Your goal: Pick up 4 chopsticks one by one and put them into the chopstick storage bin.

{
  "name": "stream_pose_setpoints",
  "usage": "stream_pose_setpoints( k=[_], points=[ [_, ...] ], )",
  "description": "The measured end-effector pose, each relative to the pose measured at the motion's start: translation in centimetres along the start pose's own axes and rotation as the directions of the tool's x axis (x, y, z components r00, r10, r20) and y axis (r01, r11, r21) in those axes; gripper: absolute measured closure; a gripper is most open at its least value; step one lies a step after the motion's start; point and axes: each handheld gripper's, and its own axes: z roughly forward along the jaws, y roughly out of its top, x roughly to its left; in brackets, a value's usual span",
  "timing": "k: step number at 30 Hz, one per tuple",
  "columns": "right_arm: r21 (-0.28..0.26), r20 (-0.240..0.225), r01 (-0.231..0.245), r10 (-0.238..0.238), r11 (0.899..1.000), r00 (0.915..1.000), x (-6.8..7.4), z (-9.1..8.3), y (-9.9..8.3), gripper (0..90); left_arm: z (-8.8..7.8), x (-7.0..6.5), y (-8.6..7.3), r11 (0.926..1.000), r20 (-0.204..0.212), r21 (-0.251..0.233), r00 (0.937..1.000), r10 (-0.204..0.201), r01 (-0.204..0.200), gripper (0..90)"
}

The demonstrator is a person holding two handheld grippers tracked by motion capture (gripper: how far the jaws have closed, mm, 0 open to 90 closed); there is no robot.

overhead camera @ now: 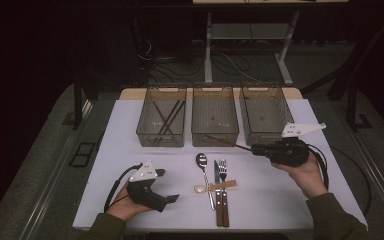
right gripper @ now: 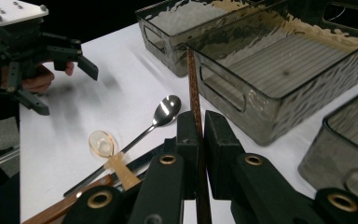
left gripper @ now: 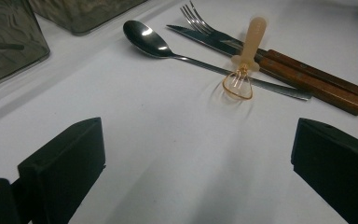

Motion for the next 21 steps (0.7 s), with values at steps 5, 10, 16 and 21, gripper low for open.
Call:
stream_pose_setpoints(
  k=[5,10,16,21],
  points=[
    [-0.005,0.013,0.004,-0.004,1.000,0.9999,0.2,0.9,0.9,84.7,0.0,0.0,0.0,1.0000,-0.003,-0.001,1.0000,-0.003,0.003,1.7],
    [-0.011,0.031,0.004,-0.004,1.000,0.9995,0.4,1.9,1.7,84.7,0.0,0.0,-0.1,1.0000,-0.004,-0.004,1.0000,-0.005,0.005,1.7],
    [-0.012,0.049,0.015,-0.014,1.000,0.9987,0.7,3.2,2.7,84.7,0.0,0.1,-0.1,1.0000,-0.005,0.003,1.0000,0.008,-0.008,2.0],
    [-0.026,0.065,0.006,-0.004,1.000,0.9978,0.7,4.4,3.7,84.7,0.0,0.1,-0.1,0.9999,-0.008,-0.003,0.9999,0.010,-0.010,2.0]
  ],
)
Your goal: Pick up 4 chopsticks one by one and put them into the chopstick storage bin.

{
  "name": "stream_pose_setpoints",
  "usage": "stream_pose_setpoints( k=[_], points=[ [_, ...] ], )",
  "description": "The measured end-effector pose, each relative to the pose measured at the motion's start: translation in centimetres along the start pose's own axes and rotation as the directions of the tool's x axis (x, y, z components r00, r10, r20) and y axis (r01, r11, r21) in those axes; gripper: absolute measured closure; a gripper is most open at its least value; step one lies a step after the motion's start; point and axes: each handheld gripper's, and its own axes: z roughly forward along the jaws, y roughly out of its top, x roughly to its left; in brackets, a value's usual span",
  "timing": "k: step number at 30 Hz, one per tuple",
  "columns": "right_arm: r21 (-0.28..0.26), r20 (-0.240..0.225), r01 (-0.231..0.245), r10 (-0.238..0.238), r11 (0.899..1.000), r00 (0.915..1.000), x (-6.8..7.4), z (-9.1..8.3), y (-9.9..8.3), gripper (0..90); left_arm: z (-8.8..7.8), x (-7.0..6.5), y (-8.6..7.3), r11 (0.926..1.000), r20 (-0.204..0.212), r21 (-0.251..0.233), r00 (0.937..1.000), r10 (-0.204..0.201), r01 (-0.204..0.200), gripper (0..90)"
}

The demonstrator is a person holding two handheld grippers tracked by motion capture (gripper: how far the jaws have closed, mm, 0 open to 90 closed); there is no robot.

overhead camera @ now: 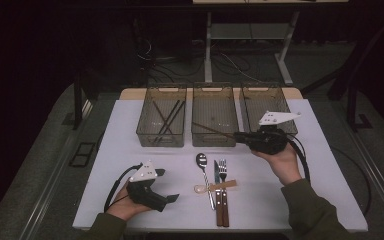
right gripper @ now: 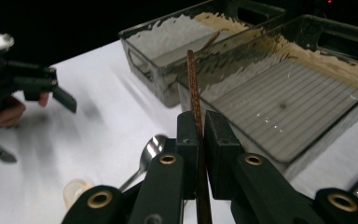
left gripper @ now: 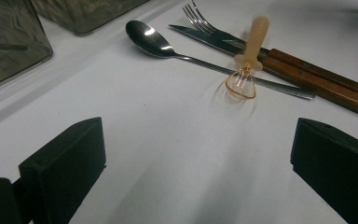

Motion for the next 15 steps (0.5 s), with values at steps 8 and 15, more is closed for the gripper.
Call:
stream_pose_setpoints(
  k=[8,15],
  points=[
    [-0.002,0.029,-0.018,0.018,1.000,0.9994,0.0,1.8,2.3,84.7,0.2,0.2,0.1,0.9999,0.000,-0.011,1.0000,0.009,-0.009,2.1],
    [0.005,0.057,-0.026,0.025,1.000,0.9981,-0.3,3.8,3.7,84.7,0.3,0.2,0.1,0.9999,0.007,-0.009,0.9999,0.010,-0.010,2.1]
  ],
)
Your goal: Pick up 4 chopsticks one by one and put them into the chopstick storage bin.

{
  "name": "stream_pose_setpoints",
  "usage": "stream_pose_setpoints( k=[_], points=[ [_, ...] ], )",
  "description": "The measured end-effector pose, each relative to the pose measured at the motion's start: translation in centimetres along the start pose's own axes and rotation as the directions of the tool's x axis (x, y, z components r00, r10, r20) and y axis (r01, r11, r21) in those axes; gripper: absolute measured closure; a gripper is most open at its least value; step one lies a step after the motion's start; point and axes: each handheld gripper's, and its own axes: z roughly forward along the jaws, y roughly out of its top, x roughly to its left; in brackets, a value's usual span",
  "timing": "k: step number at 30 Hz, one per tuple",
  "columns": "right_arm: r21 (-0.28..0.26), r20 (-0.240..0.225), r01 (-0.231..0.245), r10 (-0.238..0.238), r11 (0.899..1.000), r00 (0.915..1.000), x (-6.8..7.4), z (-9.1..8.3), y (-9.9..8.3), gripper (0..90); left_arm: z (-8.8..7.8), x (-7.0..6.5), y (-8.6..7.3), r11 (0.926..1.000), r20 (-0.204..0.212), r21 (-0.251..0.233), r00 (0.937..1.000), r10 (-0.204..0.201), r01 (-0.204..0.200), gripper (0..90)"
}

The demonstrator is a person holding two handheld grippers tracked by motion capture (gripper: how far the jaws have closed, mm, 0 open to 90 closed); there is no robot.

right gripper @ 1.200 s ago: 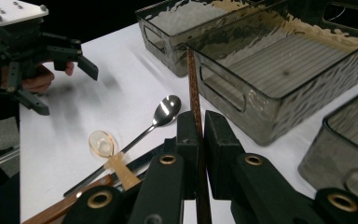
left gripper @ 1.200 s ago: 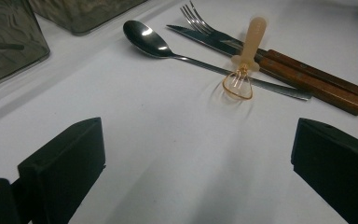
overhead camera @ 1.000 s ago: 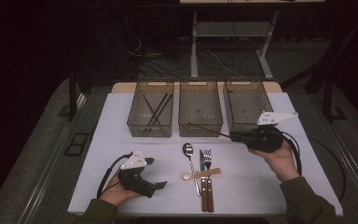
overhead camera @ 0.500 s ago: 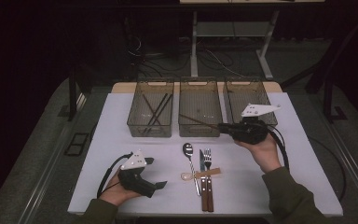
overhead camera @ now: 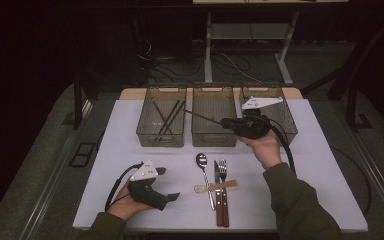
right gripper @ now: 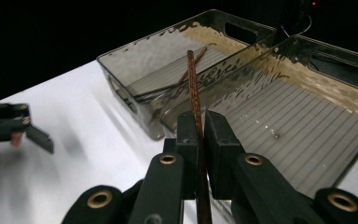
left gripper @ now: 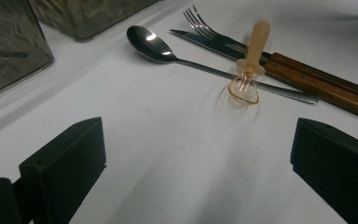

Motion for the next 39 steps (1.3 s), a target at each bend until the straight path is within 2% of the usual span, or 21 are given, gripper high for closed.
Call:
stream_pose_setpoints(
  k=[6,21,29,33,39],
  points=[
    [0.011,0.016,-0.009,0.009,1.000,0.9998,-0.2,2.0,0.9,84.7,-0.1,0.0,0.0,1.0000,0.000,-0.002,1.0000,0.004,-0.004,2.2],
    [0.047,0.047,-0.027,0.025,0.999,0.9986,0.4,7.3,3.4,84.7,0.0,-0.2,0.1,1.0000,0.002,-0.009,1.0000,0.005,-0.005,2.4],
    [0.080,0.054,-0.042,0.037,0.996,0.9978,1.0,11.1,4.4,84.7,-0.1,-0.1,0.1,0.9999,-0.002,-0.008,0.9999,0.010,-0.010,2.7],
    [0.107,0.065,-0.037,0.030,0.994,0.9974,1.5,13.2,5.0,84.7,-0.1,-0.3,0.1,0.9999,0.001,-0.011,1.0000,0.005,-0.005,2.8],
    [0.134,0.085,-0.033,0.022,0.991,0.9962,2.3,15.8,6.1,84.7,-0.2,-0.3,0.2,0.9998,0.003,-0.005,0.9998,0.022,-0.022,2.8]
  ],
)
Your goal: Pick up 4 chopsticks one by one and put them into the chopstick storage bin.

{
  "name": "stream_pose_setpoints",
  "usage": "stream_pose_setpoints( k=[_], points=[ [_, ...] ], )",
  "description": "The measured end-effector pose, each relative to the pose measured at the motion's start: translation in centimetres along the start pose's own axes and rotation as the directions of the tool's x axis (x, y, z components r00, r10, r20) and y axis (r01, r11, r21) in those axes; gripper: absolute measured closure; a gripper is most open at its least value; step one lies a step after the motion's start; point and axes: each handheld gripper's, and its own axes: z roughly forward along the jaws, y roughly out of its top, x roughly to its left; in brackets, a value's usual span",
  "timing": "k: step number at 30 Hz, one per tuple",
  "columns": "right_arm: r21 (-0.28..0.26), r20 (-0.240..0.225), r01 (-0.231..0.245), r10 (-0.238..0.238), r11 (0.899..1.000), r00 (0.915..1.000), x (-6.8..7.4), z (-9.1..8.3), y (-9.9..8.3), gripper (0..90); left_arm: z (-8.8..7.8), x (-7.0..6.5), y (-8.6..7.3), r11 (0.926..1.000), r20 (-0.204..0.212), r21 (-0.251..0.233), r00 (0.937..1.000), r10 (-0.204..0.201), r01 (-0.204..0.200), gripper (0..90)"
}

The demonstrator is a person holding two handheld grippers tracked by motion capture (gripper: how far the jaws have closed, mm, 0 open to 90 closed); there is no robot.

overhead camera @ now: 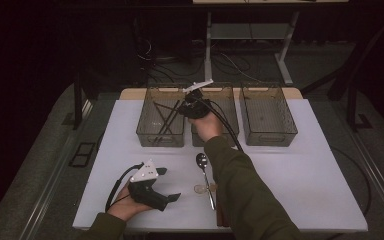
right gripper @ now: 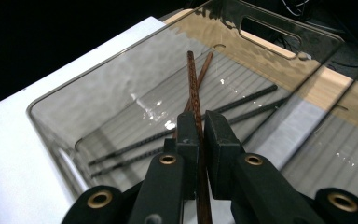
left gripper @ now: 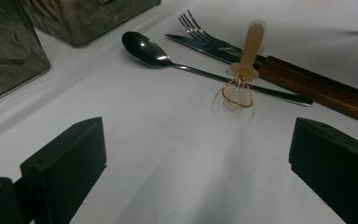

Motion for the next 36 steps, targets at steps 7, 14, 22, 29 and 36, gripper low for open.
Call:
stream_pose_setpoints(
  k=[7,14,22,29,36],
  points=[
    [0.049,0.044,-0.004,0.002,0.999,0.9990,0.9,2.8,1.1,84.7,0.0,-0.1,0.0,1.0000,0.005,-0.004,1.0000,-0.003,0.003,2.8],
    [0.086,0.076,0.000,-0.007,0.996,0.9971,1.6,4.7,1.4,84.6,0.0,-0.1,0.1,1.0000,0.010,-0.007,0.9999,-0.003,0.003,2.8],
    [0.078,0.069,0.016,-0.022,0.997,0.9974,1.8,4.5,1.3,62.3,0.0,-0.1,0.1,1.0000,0.012,-0.008,0.9999,-0.001,0.001,2.8],
    [0.042,0.007,0.012,-0.012,0.999,0.9999,1.6,2.7,1.4,50.5,0.0,-0.1,0.1,0.9999,0.011,-0.006,0.9999,0.009,-0.008,2.8],
    [0.018,-0.068,-0.001,0.002,1.000,0.9977,1.4,0.6,0.4,41.0,0.1,-0.1,0.1,1.0000,0.010,-0.007,0.9999,0.003,-0.002,2.8]
  ],
)
